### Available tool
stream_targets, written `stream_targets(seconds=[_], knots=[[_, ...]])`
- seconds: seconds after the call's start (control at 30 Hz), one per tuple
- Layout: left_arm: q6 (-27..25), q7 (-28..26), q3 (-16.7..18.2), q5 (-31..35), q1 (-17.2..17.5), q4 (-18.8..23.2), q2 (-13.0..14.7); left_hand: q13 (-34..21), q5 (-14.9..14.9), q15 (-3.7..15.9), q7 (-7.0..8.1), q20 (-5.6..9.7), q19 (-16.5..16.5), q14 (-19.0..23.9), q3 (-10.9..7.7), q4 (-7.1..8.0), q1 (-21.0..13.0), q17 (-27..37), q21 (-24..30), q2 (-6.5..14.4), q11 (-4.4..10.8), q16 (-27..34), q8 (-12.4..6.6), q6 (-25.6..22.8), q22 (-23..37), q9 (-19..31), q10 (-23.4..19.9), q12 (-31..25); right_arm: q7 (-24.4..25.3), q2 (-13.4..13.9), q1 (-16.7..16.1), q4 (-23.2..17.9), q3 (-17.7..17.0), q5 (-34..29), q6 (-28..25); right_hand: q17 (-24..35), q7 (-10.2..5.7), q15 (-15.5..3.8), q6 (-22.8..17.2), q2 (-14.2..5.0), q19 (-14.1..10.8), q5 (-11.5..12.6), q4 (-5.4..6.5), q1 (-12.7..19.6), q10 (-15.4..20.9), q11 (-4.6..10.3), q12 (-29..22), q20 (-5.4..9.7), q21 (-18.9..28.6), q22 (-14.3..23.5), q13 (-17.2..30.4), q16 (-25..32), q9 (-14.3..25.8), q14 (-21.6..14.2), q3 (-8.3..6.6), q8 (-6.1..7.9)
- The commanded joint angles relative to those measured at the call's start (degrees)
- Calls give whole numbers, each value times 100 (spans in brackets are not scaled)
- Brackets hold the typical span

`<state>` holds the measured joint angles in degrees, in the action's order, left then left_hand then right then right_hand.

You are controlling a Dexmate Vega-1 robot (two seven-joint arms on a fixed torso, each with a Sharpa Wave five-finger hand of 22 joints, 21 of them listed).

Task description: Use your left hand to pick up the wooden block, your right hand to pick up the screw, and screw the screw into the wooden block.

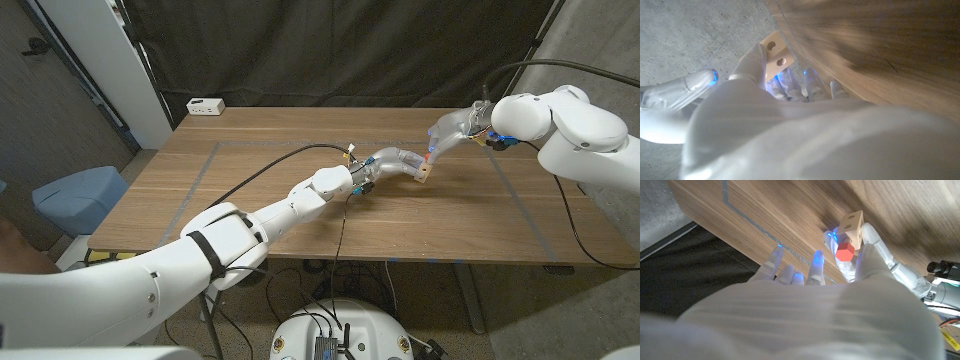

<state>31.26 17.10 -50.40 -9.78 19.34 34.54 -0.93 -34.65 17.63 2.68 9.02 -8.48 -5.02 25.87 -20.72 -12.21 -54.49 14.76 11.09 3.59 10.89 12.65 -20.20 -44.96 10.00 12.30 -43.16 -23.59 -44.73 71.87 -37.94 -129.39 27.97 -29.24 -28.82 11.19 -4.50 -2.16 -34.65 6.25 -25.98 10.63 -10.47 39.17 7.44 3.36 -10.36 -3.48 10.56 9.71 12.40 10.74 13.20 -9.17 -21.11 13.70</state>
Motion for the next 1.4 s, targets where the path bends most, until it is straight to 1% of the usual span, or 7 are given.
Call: stream_targets(seconds=[0.03, 0.23, 0.37, 0.53, 0.8, 1.03, 1.4], knots=[[-86, 7, 2, 17, 60, 186, 74, -18, 53, 321, -150, 8, -41, 55, -356, 328, 279, 30, 47, 347, 27, 24, -53, -409, 30, 32, -74, -117, -169, -27, 58, -72, 130, -390, 12, 17, -108, -116, -73, -12, 6, 32, 8, 200, 30, 135, -51, -8, 19, 12, 6, 42, 6, 42, -101, 50], [-108, 24, 4, 12, 65, 212, 86, -20, 52, 327, -151, 10, -34, 56, -357, 328, 280, 29, 44, 345, 26, 22, -52, -405, 30, 33, -76, -120, -132, -102, 32, -30, 109, -456, 100, 28, -103, -186, -305, -13, -19, 20, 39, 309, 107, 207, -91, 28, 34, 13, 5, 82, 12, -10, -156, 159], [-115, 37, 1, 12, 71, 232, 96, -21, 52, 325, -148, 1, -35, 53, -358, 335, 286, 31, 44, 352, 24, 21, -55, -412, 30, 33, -74, -119, -137, -158, 35, -13, 112, -509, 146, 35, -123, -246, -405, -7, -54, 13, 53, 351, 196, 299, -124, 56, 48, 13, 3, 111, 14, -66, -178, 207], [-160, 42, 1, 12, 98, 312, 128, -20, 52, 326, -156, 6, -40, 58, -361, 333, 289, 26, 46, 345, 31, 18, -56, -414, 30, 33, -65, -116, -153, -209, 32, -5, 113, -580, 181, 40, -164, -295, -594, -5, -84, 11, 57, 430, 274, 332, -145, 93, 56, 14, 1, 136, 16, -125, -221, 293], [-193, 49, -1, 13, 122, 385, 160, -22, 50, 328, -151, 4, -38, 55, -360, 338, 297, 27, 44, 347, 21, 16, -56, -411, 30, 33, -76, -122, -130, -248, -22, -7, 70, -615, 208, 45, -147, -372, -865, 4, -129, 14, 55, 557, 389, 431, -166, 149, 64, 14, -3, 158, 17, -188, -289, 419], [-223, 39, 0, 13, 138, 432, 173, -24, 47, 323, -157, 7, -40, 55, -358, 336, 295, 32, 45, 350, 26, 19, -57, -413, 30, 32, -76, -124, -116, -255, -63, -18, 32, -620, 224, 56, -147, -429, -1146, 7, -166, 18, 73, 621, 502, 456, -185, 176, 68, 13, -7, 188, 16, -271, -339, 544], [-225, 48, -13, 19, 118, 391, 144, -27, 49, 330, -157, 8, -47, 64, -370, 338, 298, 28, 47, 357, 18, 16, -54, -405, 31, 33, -73, -126, 59, -223, -193, -18, -55, -582, 262, 71, -146, -501, -1405, -13, -231, 17, 96, 672, 659, 510, -212, 217, 80, 14, -12, 222, 12, -368, -398, 662]])
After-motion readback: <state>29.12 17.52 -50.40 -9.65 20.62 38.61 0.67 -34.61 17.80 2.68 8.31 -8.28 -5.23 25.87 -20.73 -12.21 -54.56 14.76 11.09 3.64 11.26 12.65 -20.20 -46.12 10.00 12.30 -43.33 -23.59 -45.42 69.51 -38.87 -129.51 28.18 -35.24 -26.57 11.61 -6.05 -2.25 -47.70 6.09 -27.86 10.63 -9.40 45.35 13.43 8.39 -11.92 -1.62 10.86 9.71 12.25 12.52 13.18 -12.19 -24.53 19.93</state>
